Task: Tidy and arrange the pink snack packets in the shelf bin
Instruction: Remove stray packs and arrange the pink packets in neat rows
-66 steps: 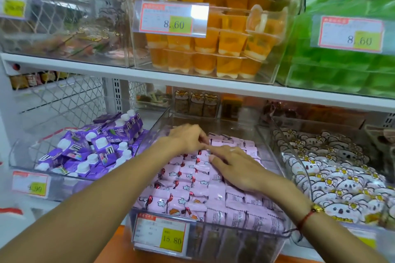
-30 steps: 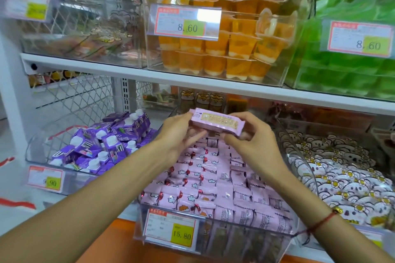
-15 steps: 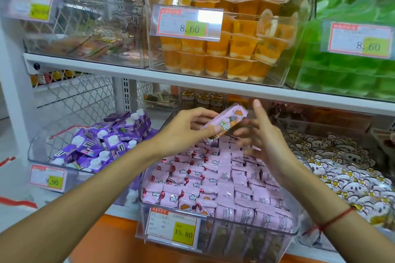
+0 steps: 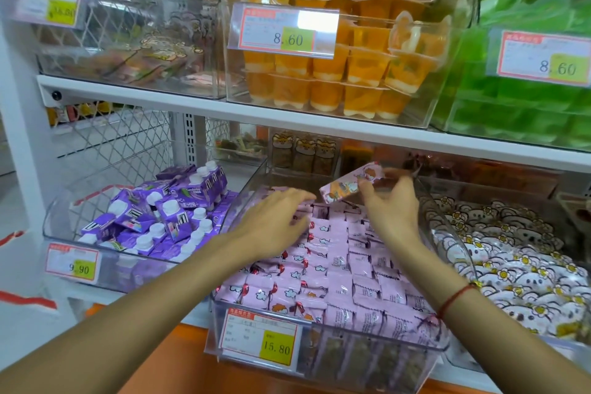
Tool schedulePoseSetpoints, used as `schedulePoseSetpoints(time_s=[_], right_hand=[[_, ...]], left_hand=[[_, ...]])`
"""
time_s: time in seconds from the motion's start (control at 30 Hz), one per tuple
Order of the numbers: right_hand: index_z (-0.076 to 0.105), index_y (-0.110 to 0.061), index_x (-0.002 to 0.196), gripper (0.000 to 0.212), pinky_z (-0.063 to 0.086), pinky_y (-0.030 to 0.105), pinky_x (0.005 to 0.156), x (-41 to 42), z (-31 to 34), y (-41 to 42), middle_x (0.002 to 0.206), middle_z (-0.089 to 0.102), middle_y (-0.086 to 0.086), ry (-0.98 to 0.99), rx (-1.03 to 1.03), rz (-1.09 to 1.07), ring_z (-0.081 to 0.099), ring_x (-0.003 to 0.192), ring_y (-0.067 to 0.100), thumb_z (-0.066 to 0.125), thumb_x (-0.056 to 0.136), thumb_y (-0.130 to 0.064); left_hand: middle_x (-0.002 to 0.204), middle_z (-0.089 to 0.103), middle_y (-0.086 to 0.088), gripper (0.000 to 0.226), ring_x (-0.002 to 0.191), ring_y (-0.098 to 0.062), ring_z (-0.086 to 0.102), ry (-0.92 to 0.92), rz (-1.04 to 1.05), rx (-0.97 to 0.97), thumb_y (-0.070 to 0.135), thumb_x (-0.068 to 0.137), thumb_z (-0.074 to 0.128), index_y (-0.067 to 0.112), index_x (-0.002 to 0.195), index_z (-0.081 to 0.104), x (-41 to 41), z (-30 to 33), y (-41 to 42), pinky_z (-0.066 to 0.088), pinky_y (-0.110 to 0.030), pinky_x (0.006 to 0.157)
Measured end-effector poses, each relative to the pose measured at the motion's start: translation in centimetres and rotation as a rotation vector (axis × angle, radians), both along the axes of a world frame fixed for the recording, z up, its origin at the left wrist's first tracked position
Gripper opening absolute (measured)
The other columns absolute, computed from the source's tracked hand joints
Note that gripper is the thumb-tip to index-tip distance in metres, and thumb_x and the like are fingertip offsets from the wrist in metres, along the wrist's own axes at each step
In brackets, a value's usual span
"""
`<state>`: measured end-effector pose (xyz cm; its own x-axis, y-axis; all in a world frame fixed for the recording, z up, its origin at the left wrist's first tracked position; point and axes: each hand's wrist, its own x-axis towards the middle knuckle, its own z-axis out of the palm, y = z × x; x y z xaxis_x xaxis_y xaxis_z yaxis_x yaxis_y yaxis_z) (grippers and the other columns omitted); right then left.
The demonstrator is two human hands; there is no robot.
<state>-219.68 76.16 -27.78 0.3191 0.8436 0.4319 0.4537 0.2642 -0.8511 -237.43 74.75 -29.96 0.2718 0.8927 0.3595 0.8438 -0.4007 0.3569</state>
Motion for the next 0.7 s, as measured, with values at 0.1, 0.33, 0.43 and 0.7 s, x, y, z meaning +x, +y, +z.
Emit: schedulePoseSetpoints(time_s=[0.1,0.33,0.43,0.7], right_hand=[[0.048,-0.007,0.112,0.029,0.04,0.027,0.072,-0.7,-0.7,1.2,0.088,0.055,0.0,-0.126,-0.03,0.041,0.056,0.089,0.022,0.061,0.09,-0.021],[0.05,-0.016,0.117,0.032,0.042,0.028,0.066,0.2,1.1,2.7,0.091,0.061,0.001,-0.729,0.006,0.328,0.057,0.08,0.018,0.064,0.089,-0.025],[0.053,-0.016,0.119,0.036,0.041,0.024,0.064,0.5,2.2,3.5,0.097,0.061,0.003,-0.846,-0.043,0.396,0.056,0.084,0.017,0.066,0.087,-0.026],[0.063,-0.015,0.114,0.028,0.051,0.023,0.082,0.2,2.3,3.8,0.102,0.069,0.003,-0.671,-0.045,0.563,0.063,0.09,0.011,0.065,0.086,-0.012]], left_hand=[[0.144,0.044,0.006,0.04,0.131,-0.019,0.039,0.199,-0.003,-0.033,0.035,0.098,0.044,0.029,0.138,0.044,-0.2,-0.6,0.2,0.034,-0.036,0.102],[0.139,0.05,0.006,0.035,0.126,-0.021,0.042,0.282,-0.024,-0.106,0.038,0.099,0.04,0.029,0.13,0.052,-0.5,-0.9,0.8,0.038,-0.035,0.093],[0.14,0.048,0.005,0.035,0.127,-0.021,0.042,0.273,-0.034,-0.128,0.035,0.099,0.04,0.028,0.132,0.051,-0.5,-0.7,1.0,0.037,-0.033,0.091],[0.137,0.048,0.004,0.036,0.126,-0.022,0.043,0.254,-0.031,-0.163,0.03,0.099,0.041,0.03,0.133,0.05,-0.5,-0.6,1.0,0.04,-0.036,0.094]])
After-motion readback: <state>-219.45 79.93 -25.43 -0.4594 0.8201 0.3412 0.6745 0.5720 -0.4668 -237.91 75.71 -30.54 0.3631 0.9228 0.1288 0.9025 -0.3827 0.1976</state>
